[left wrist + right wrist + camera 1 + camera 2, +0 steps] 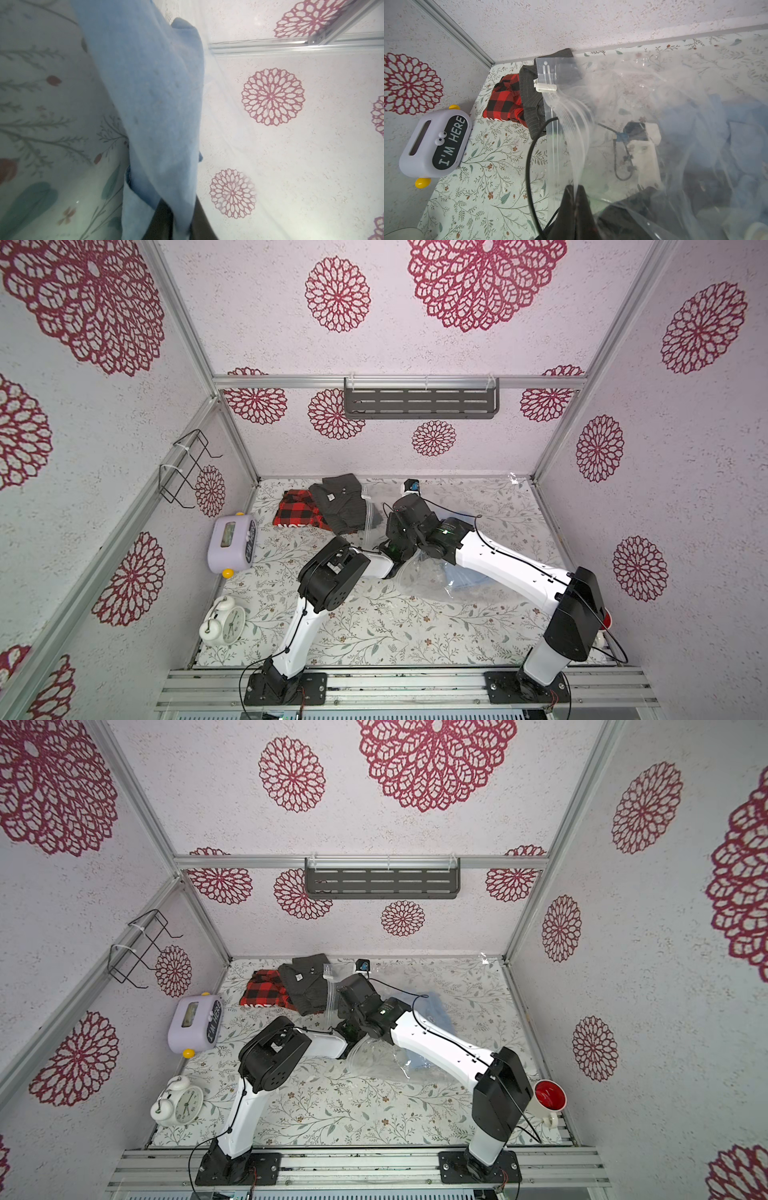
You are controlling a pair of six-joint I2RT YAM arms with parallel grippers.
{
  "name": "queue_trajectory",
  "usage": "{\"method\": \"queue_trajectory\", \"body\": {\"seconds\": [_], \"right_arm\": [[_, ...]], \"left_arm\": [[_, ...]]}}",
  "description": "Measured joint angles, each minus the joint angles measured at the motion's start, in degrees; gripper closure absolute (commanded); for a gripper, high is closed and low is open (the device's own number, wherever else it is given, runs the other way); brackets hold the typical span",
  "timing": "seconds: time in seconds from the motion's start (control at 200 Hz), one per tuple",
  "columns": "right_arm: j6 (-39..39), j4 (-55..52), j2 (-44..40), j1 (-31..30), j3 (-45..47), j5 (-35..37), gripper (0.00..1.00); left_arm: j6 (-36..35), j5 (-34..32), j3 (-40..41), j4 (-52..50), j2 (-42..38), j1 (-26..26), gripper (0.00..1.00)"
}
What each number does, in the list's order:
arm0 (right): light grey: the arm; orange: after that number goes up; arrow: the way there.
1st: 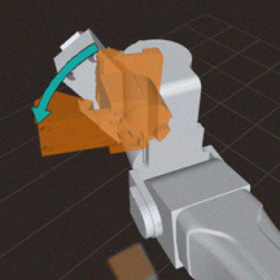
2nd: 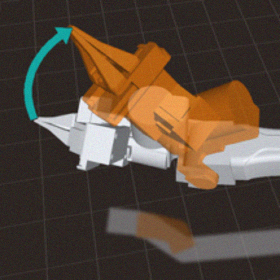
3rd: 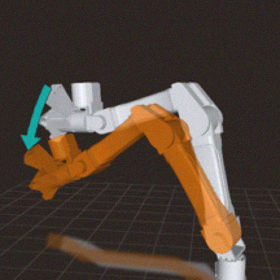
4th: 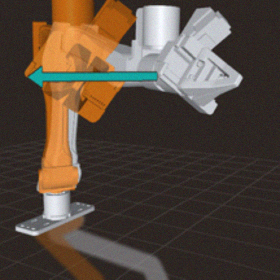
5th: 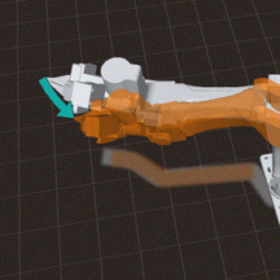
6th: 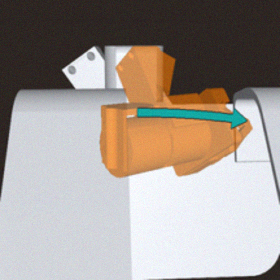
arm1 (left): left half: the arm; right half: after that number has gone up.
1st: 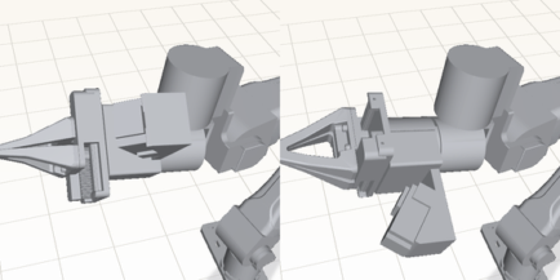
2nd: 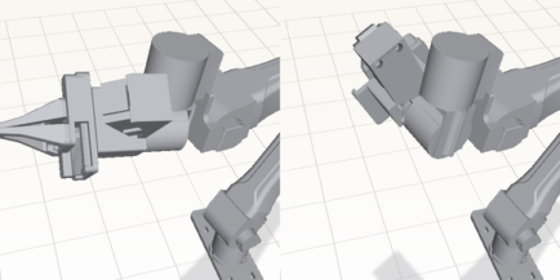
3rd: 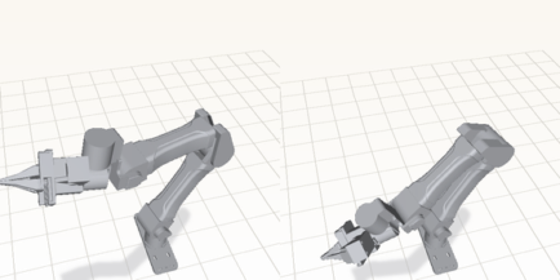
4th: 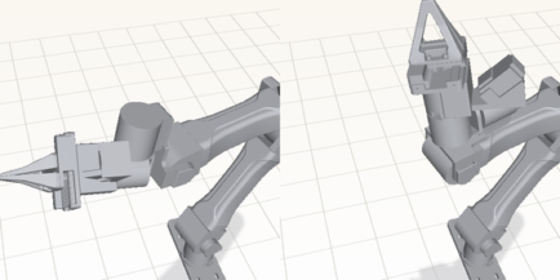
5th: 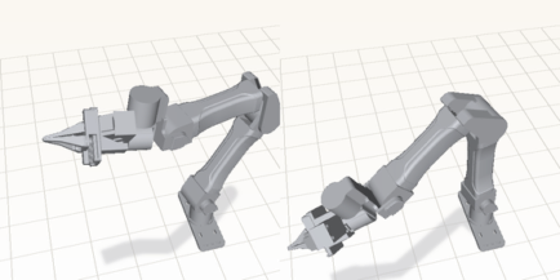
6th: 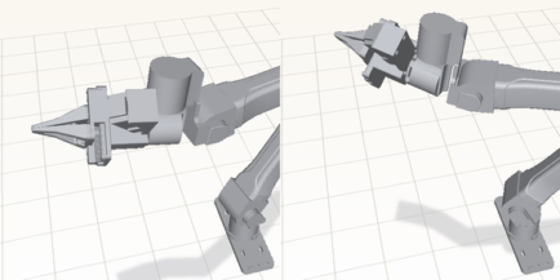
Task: Place the folded shirt into the vacuum bag
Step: Place the shirt in the vacuum bag.
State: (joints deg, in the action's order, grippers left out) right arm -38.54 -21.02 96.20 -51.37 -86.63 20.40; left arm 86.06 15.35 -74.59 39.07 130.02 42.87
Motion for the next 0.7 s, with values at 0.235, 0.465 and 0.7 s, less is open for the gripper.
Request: {"method": "queue_trajectory", "body": {"seconds": [0.235, 0.465, 0.7], "right_arm": [[0.0, -0.5, 0.0, -0.1, -0.2, -0.5, 1.0], [0.0, -1.1, 0.1, -0.4, -1.4, -0.9, 1.0], [0.1, -1.1, 0.4, -1.4, -1.7, -2.6, 1.0]], "left_arm": [[3.2, 1.6, -0.9, 2.3, 1.4, 0.0, 0.75], [4.7, 2.5, -4.3, 3.0, 3.6, 0.3, 0.75], [4.3, 4.3, -9.6, -1.3, 6.0, 0.9, 0.73]]}}
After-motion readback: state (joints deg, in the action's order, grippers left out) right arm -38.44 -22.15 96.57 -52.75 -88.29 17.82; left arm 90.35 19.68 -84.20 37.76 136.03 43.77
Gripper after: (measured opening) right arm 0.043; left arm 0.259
